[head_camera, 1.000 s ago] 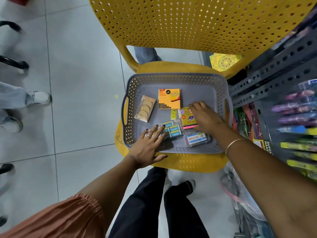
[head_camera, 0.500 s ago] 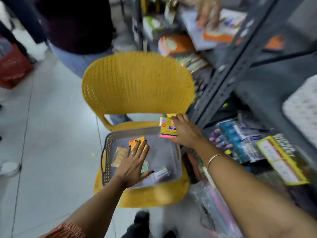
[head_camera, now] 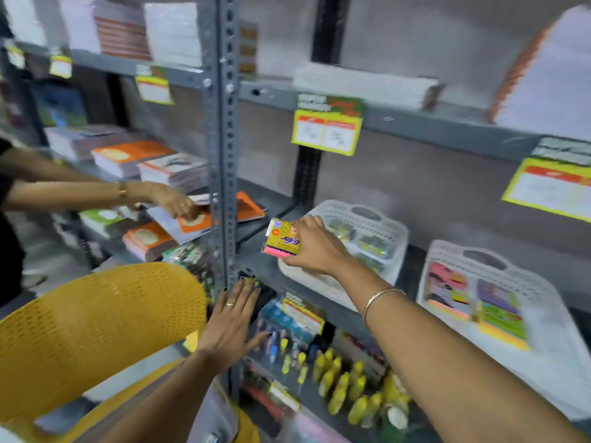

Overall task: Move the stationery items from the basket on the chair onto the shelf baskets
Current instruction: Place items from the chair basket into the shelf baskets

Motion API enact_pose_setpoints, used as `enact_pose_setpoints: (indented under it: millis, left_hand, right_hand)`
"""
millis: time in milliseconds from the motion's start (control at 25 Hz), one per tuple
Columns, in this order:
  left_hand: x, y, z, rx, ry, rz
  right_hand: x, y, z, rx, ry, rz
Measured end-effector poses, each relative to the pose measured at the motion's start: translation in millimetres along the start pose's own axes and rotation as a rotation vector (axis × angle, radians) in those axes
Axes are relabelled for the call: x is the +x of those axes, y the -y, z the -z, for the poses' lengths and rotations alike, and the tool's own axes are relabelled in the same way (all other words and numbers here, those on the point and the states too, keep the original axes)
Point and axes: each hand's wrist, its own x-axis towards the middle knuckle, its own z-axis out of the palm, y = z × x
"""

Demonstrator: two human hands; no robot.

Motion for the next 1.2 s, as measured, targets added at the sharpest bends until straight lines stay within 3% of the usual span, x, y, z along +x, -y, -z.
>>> enact_pose_setpoints:
  millis: [200, 440, 840, 1200]
  left_hand:
    - [55.7, -105.7, 23.4, -0.023, -0.156, -0.299]
    - [81.5, -200.2, 8.8, -0.084, -0.130, -0.486]
    - [88.0, -224.8, -43.0, -0.169, 0.101, -0.544]
    - [93.6, -226.9, -58.4, -0.154, -0.053, -0.542]
  right_hand:
    - [-67.9, -82.9, 65.4, -0.094, -0.043, -0.241]
    - [-144.1, -169.4, 96.4, -0.141, -0.009, -0.461]
    - [-214.6, -218.4, 43.7, -0.105, 0.272, -0.618]
    - [-200.9, -219.3, 21.6, -0.050, 0.333, -0.620]
